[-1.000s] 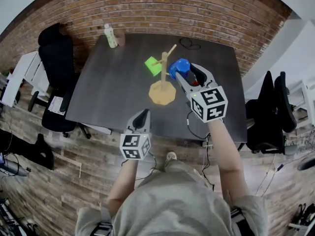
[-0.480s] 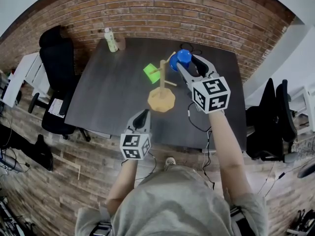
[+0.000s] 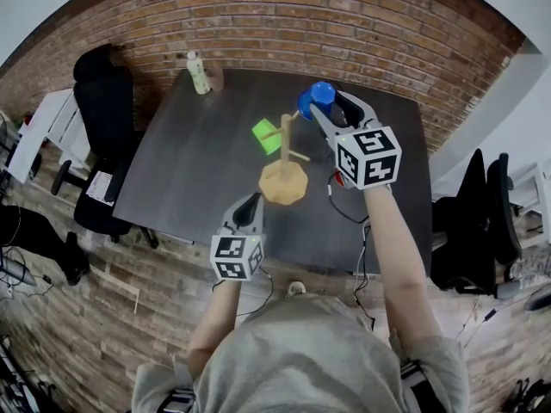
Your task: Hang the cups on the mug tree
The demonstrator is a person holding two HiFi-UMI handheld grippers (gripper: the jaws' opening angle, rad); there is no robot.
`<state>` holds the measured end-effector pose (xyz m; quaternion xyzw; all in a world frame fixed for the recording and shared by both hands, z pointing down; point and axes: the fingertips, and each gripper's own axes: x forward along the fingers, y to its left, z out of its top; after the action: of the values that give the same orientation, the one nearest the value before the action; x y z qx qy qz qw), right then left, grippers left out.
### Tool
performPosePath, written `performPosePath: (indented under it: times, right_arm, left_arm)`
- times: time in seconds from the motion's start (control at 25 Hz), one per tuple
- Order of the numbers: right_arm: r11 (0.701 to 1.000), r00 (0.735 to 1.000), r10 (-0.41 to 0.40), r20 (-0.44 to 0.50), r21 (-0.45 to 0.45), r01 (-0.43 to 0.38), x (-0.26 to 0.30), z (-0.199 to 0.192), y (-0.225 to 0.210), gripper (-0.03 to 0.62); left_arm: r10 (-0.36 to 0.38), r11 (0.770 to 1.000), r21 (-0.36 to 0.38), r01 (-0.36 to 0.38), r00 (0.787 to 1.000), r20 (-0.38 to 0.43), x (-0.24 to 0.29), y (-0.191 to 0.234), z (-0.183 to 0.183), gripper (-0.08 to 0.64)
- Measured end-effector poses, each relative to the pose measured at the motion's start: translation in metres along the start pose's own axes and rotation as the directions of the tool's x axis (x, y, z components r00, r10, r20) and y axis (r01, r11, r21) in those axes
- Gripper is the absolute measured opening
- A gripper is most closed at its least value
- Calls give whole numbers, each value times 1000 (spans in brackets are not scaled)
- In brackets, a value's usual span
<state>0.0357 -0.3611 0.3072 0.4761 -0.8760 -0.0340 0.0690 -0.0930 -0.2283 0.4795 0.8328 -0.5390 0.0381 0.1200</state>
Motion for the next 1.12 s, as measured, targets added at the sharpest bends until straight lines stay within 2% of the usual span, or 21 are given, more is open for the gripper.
performPosePath:
  times: [0.32, 0.6, 1.12]
  right_arm:
    - [999, 999, 43, -4, 10, -43, 11, -1, -2, 219]
    - [995, 998, 65, 9, 79, -65, 17, -6, -10, 222]
    - [988, 994, 110, -2, 112, -109, 29, -17, -10, 245]
  left_arm:
    - [8, 1000, 1, -8, 1000, -2, 13, 0, 1, 17]
    - [1, 1000, 3, -1, 1000, -9, 24, -5, -1, 17]
    - [8, 1000, 4, -8, 1000, -20, 33, -5, -3, 17]
